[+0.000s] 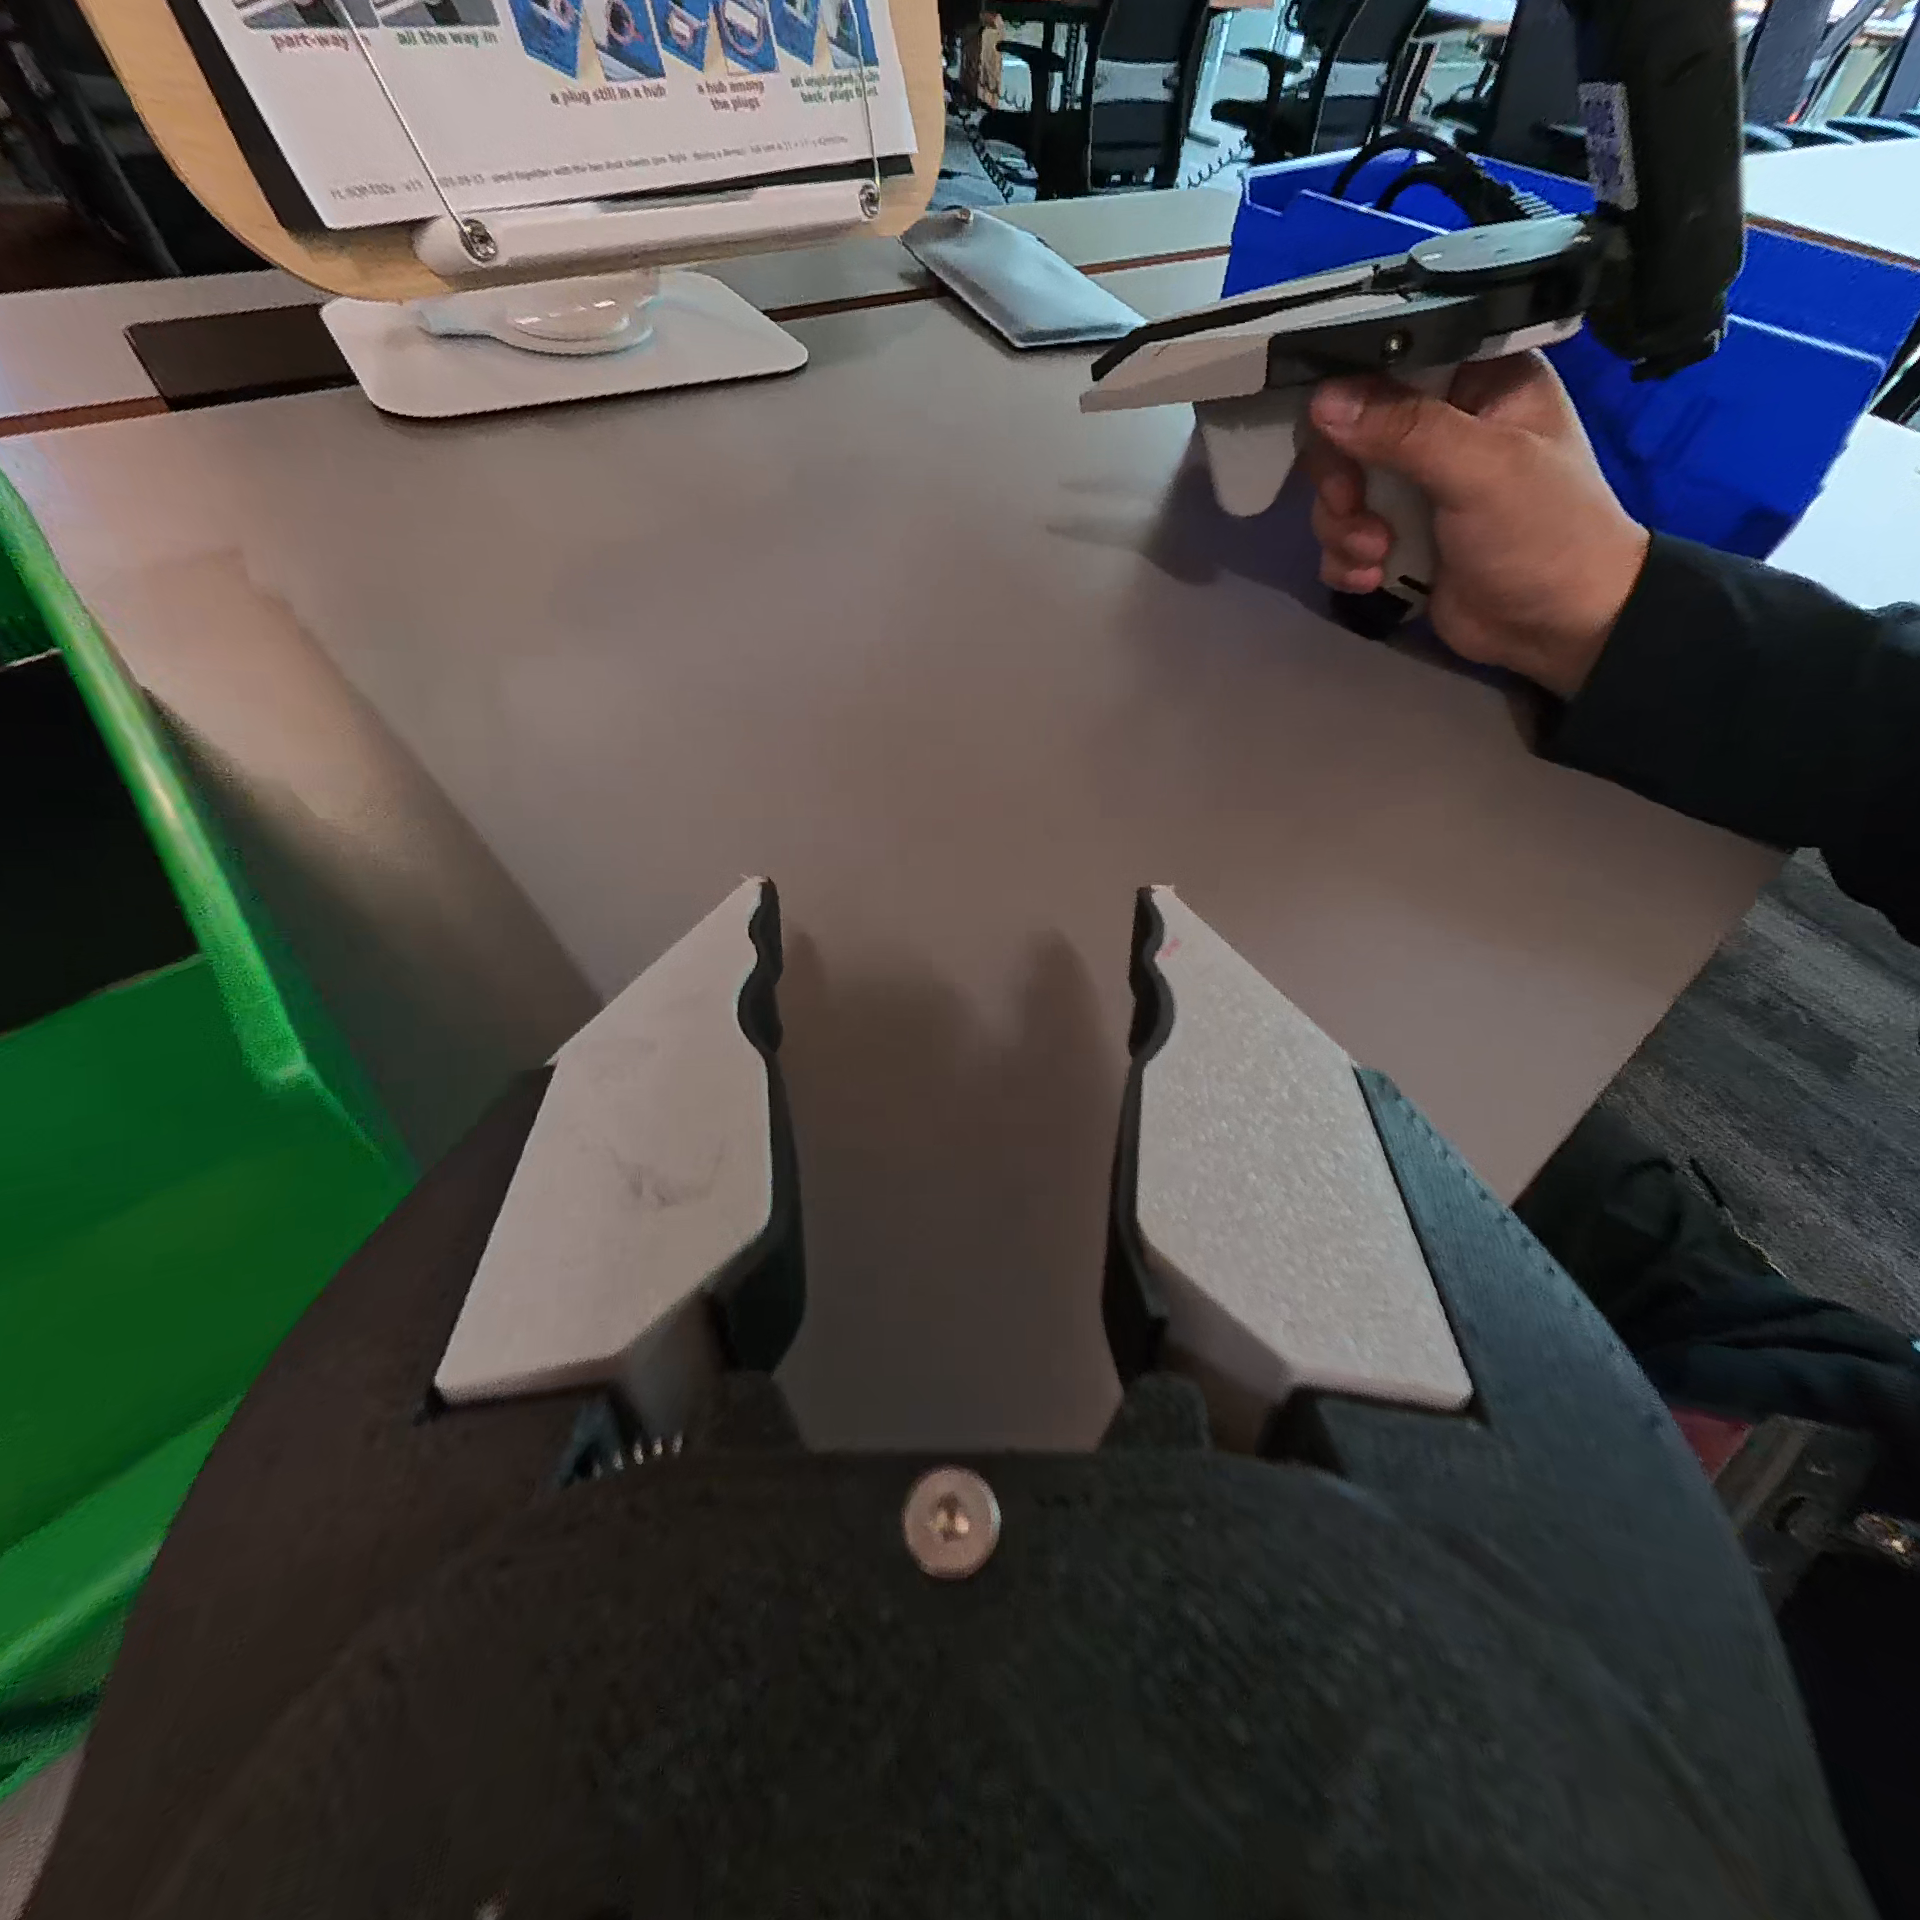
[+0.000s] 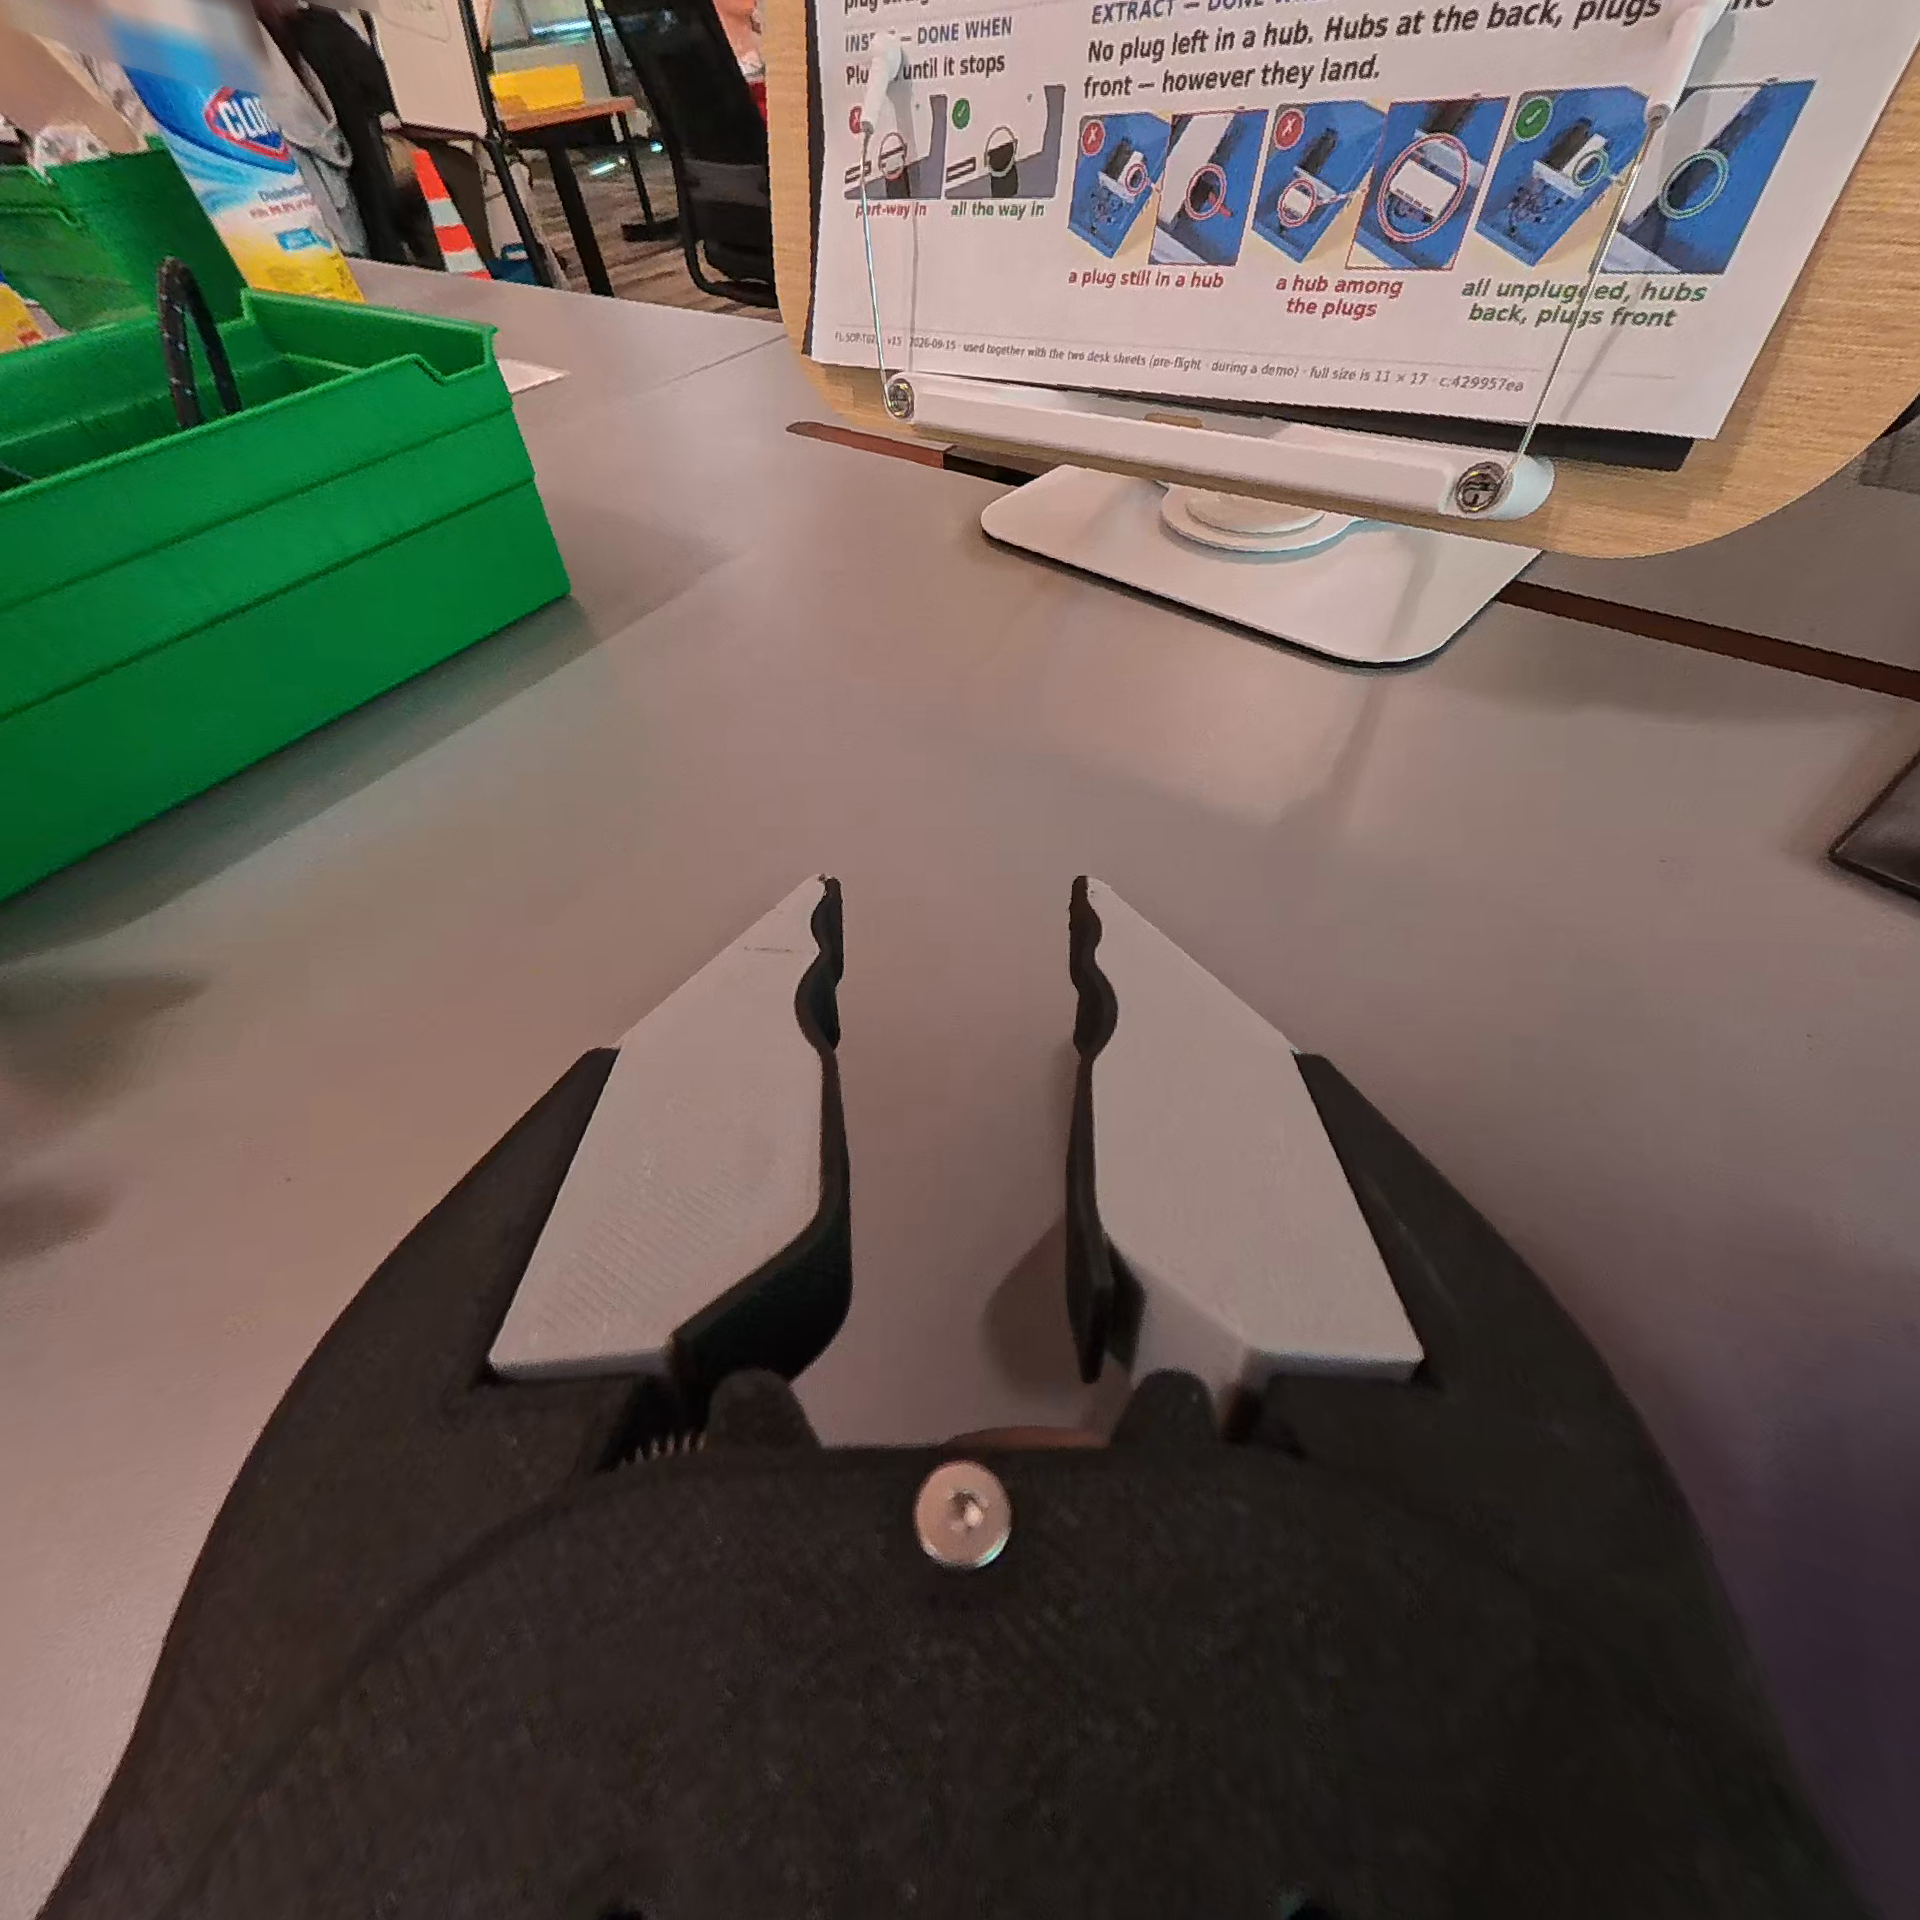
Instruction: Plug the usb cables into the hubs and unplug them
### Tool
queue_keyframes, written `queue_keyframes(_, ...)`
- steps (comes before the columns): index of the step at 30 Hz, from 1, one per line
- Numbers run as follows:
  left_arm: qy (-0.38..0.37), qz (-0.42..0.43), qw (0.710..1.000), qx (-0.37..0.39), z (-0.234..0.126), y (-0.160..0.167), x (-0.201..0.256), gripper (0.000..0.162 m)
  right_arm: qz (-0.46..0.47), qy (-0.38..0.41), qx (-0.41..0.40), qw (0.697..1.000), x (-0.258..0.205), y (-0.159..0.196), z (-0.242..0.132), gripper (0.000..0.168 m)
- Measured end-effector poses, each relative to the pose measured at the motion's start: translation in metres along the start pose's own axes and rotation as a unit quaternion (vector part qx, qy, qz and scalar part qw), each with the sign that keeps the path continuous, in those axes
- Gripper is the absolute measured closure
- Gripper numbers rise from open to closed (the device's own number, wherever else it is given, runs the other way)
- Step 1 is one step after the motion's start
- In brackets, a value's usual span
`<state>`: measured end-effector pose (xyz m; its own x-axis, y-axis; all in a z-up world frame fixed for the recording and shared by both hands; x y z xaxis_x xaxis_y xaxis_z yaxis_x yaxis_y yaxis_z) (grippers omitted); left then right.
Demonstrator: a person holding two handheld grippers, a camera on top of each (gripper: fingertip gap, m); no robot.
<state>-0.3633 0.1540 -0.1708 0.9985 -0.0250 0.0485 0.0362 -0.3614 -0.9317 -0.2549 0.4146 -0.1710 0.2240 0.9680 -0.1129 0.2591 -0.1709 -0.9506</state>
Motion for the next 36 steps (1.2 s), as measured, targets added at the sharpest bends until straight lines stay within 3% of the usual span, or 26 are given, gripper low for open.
queue_keyframes(5, 0.003, -0.001, 1.000, 0.001, 0.001, -0.002, 0.000, 0.096, -0.004, 0.008, 0.000, 1.000, 0.002, 0.000, -0.002, 0.128)
queue_keyframes(11, -0.068, -0.031, 0.997, 0.026, -0.015, -0.021, -0.026, 0.097, 0.010, 0.012, 0.008, 1.000, 0.006, 0.000, -0.006, 0.128)
queue_keyframes(19, -0.106, 0.014, 0.993, 0.056, -0.047, -0.050, -0.032, 0.094, 0.008, 0.009, 0.009, 1.000, 0.004, 0.000, -0.008, 0.128)
queue_keyframes(25, -0.177, 0.055, 0.981, 0.060, -0.074, -0.062, -0.066, 0.094, 0.000, 0.002, 0.000, 1.000, -0.001, 0.002, -0.005, 0.127)
queue_keyframes(32, -0.237, 0.103, 0.966, -0.024, -0.104, -0.052, -0.130, 0.096, -0.003, -0.021, -0.008, 1.000, -0.012, 0.003, 0.000, 0.126)
queue_keyframes(36, -0.249, 0.106, 0.961, -0.054, -0.111, -0.065, -0.165, 0.099, -0.015, -0.035, -0.017, 0.999, -0.021, 0.004, 0.005, 0.126)
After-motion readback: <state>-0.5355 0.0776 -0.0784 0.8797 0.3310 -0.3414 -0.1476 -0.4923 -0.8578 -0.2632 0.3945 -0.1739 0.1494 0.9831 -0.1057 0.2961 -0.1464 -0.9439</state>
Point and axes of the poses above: each gripper's, where its closed fingertips meet, z out along the fingers, y out of its underside, x = y × z across the jaws, the point moved 3 cm from there along -z, back along the fingers, and after that the axes turned 7 degrees about -y, right-handed, at the moved point
